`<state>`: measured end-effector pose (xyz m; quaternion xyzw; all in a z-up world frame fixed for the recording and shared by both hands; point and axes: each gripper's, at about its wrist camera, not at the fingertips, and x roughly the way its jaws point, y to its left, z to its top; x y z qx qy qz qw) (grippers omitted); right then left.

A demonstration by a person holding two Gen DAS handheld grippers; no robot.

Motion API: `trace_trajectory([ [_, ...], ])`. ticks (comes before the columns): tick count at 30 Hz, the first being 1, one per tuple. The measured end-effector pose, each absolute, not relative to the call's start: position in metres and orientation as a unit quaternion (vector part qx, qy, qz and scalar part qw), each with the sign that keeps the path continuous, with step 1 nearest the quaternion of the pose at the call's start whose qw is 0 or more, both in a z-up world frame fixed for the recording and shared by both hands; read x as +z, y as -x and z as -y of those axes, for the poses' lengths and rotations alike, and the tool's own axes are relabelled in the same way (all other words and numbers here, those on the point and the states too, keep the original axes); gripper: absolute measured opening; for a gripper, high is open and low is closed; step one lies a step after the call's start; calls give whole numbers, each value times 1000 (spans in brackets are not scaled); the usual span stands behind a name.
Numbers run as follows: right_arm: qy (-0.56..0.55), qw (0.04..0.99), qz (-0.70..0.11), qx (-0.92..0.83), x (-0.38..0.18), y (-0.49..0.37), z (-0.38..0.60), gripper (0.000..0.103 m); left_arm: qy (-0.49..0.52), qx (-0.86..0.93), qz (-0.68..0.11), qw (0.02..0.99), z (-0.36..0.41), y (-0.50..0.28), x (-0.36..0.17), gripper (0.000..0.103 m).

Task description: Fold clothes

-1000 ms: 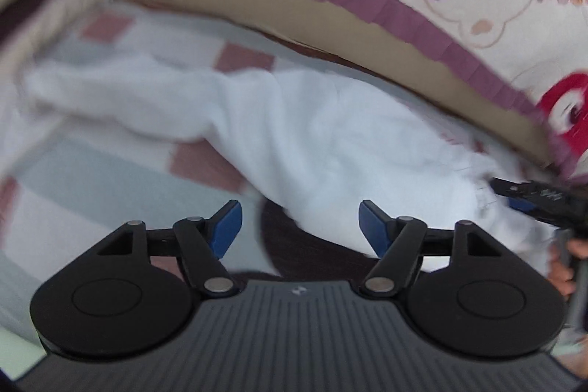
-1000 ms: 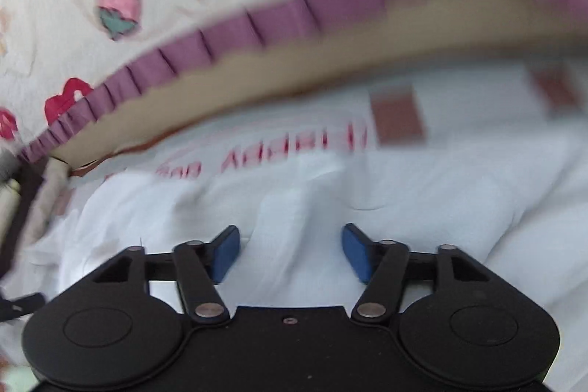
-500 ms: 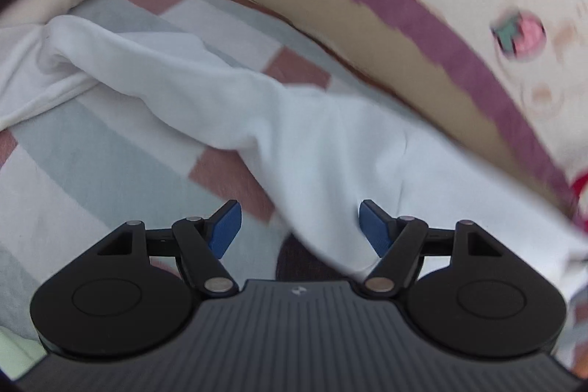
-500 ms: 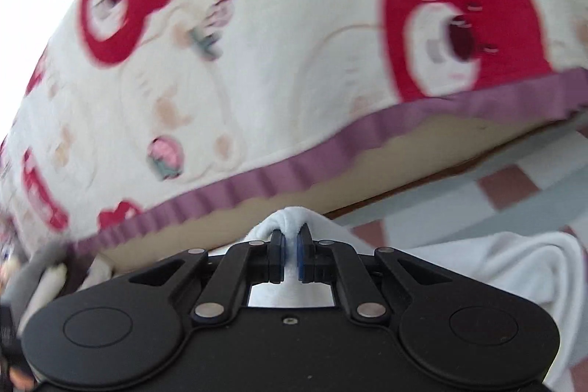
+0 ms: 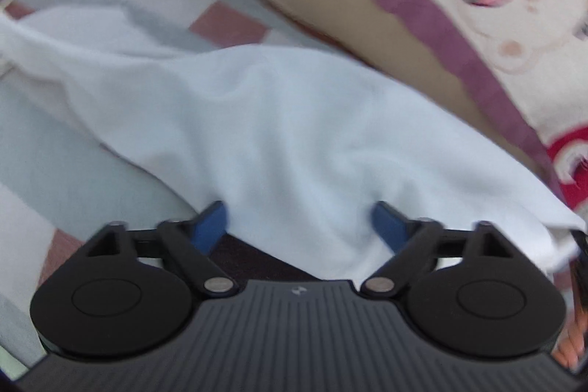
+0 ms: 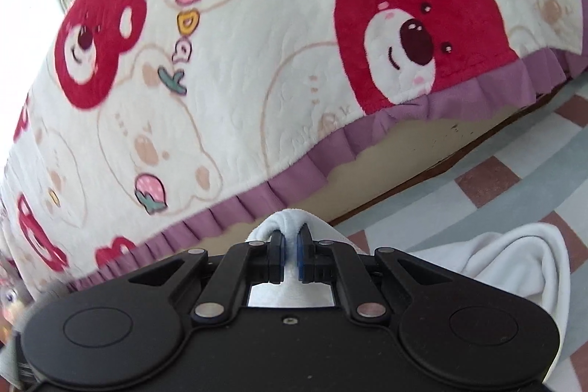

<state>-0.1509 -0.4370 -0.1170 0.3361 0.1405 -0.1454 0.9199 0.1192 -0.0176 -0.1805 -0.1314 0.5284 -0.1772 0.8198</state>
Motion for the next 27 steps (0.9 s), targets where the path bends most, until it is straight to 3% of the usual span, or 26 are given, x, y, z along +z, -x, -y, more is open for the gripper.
trace_trajectory([
  [2,-334,921,-144,-140,-117,150,436,8,79,-133,-547,823,21,-122,-185,97],
  [5,-320,925,-149,-141,-117,146,431,8,86,-150,-540,824,19,-116,-188,95],
  [7,-332,923,-143,-132,-117,147,433,8,95,-166,-534,824,17,-111,-190,65],
  [8,-339,922,-139,-128,-117,147,433,8,100,-174,-530,824,16,-108,-191,43],
  [10,-358,915,-142,-119,-122,144,436,9,51,-209,-504,836,38,-94,-189,11],
  [11,-365,912,-144,-120,-124,142,437,10,55,-224,-494,838,45,-91,-186,3],
  [24,-315,922,-179,-140,-127,134,428,10,-52,-210,-253,943,38,-54,-77,0],
  [27,-290,931,-177,-131,-122,133,423,10,-160,-121,-166,965,45,-34,-70,0],
])
